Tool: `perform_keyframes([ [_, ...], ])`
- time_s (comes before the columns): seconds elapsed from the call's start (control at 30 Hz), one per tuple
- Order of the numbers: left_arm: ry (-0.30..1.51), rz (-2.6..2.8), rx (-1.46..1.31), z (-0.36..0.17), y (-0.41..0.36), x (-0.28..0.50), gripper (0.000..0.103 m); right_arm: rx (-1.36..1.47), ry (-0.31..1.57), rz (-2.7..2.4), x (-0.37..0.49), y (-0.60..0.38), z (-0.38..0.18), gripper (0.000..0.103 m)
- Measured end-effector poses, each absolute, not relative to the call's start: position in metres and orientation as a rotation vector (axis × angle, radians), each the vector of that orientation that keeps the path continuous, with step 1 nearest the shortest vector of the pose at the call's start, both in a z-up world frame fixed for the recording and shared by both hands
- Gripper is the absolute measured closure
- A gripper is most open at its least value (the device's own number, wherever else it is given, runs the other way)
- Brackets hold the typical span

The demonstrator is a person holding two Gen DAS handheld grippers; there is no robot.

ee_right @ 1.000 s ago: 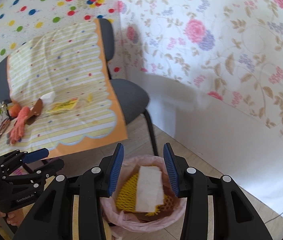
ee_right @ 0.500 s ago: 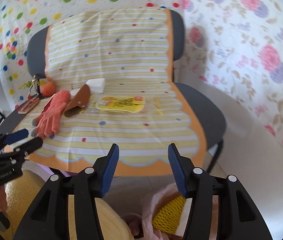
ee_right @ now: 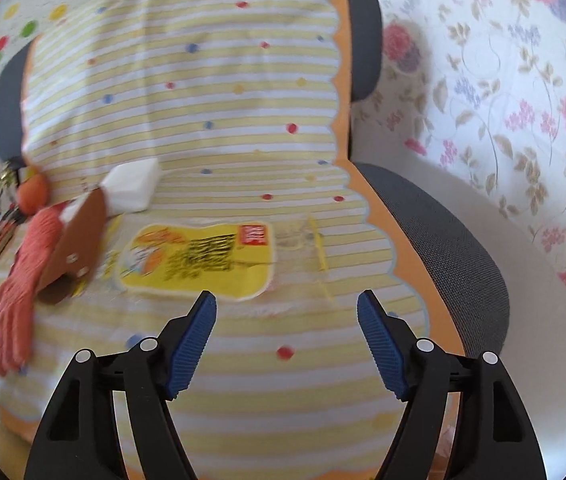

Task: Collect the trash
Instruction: 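Grasp the clear snack bag with the right tool while the left tool grasps the pink glove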

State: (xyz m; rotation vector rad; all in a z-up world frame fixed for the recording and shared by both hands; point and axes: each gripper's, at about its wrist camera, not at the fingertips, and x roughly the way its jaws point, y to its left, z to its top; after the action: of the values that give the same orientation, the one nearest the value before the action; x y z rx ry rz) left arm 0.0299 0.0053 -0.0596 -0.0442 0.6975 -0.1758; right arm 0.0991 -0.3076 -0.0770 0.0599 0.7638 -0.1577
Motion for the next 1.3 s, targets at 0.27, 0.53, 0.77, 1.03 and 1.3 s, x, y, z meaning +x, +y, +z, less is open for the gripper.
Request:
perform_keyframes([
  [0.27,0.736,-0.179,-0.035,-0.070,0.003,0.037,0.037,0.124,0.832,-0.159,0.117,-0.320,-0.100,0.078],
  [0.53,0.740,-0.200,-0.012,-0.072,-0.006,0.027,0.037,0.084,0.863,-0.005,0.055,-0.278,-0.092,0.058],
  [0.77,0.742,-0.192,-0.020,-0.071,-0.002,0.020,0.036,-0.087,0.744,-0.010,0.036,-0.267,-0.065,0.022],
  [1.03,0.729,-0.165,-0.019,-0.065,0.005,0.019,0.036,-0.139,0.747,0.313,0.076,-0.232,-0.085,0.017],
  [1.3,0.746,-0.152,-0.024,-0.069,0.011,0.025,0.036,-0.135,0.834,0.447,0.100,-0.219,-0.106,0.014],
])
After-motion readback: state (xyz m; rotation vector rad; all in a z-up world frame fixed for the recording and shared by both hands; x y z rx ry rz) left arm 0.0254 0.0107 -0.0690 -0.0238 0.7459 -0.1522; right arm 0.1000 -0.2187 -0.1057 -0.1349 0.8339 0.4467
